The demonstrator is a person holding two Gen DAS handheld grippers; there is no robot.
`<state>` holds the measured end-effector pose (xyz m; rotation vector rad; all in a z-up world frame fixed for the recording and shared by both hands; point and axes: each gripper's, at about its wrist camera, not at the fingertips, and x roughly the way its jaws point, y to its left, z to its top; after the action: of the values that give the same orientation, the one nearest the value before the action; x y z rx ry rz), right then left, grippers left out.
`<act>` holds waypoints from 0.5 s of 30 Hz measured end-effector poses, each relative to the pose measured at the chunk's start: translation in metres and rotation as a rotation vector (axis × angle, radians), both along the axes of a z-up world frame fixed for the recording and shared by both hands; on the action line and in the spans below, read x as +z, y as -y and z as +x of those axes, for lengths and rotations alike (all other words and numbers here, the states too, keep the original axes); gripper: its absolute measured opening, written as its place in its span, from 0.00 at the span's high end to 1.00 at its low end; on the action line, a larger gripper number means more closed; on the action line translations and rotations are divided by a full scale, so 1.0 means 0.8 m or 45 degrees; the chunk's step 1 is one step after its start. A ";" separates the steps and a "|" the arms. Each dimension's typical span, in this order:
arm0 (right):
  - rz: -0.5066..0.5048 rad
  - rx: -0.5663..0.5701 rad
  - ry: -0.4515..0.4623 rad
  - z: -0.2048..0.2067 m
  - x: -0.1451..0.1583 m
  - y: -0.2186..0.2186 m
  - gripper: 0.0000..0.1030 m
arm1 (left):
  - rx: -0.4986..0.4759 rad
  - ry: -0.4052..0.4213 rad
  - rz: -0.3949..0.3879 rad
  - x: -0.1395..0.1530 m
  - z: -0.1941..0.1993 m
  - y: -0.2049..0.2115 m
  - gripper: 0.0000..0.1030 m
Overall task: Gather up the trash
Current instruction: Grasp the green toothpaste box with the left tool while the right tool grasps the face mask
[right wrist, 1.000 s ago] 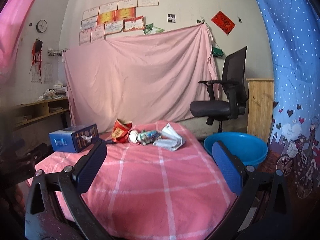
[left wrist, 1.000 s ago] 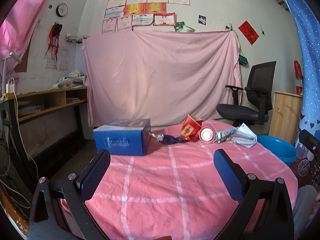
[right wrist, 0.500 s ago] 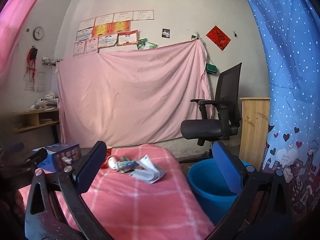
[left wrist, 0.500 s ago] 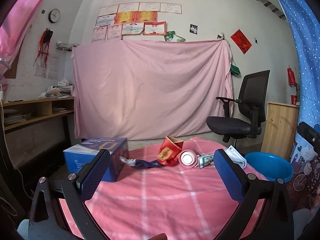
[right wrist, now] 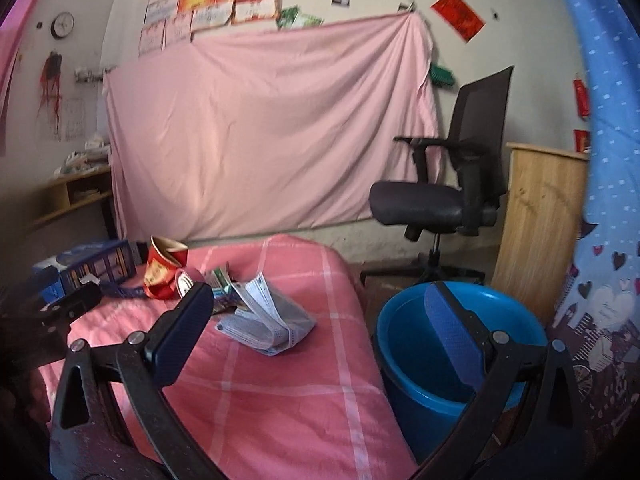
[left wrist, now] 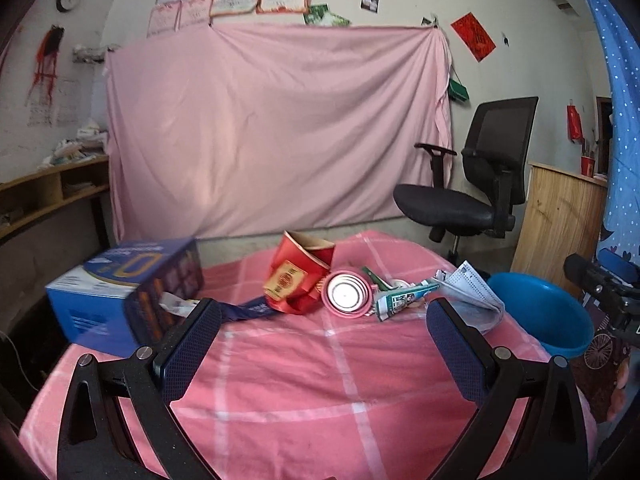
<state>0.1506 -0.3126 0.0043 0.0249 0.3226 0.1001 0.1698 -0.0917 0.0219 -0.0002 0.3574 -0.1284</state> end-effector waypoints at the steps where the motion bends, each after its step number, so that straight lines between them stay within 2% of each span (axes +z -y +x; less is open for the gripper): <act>1: 0.006 0.020 -0.024 0.009 -0.003 0.000 0.00 | -0.010 -0.016 -0.005 -0.003 0.008 0.002 0.05; 5: -0.004 0.116 -0.130 0.042 -0.014 -0.005 0.00 | -0.072 -0.110 -0.014 -0.012 0.041 0.008 0.17; 7: -0.028 0.156 -0.189 0.058 -0.022 -0.010 0.00 | -0.125 -0.161 -0.008 -0.018 0.057 0.012 0.28; 15: -0.083 0.255 -0.419 0.109 -0.056 -0.026 0.17 | -0.199 -0.262 0.049 -0.033 0.084 0.029 0.39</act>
<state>0.2378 -0.2915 -0.0406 -0.0563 0.6570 0.2857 0.2372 -0.1148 -0.0044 0.0533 0.5660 -0.2777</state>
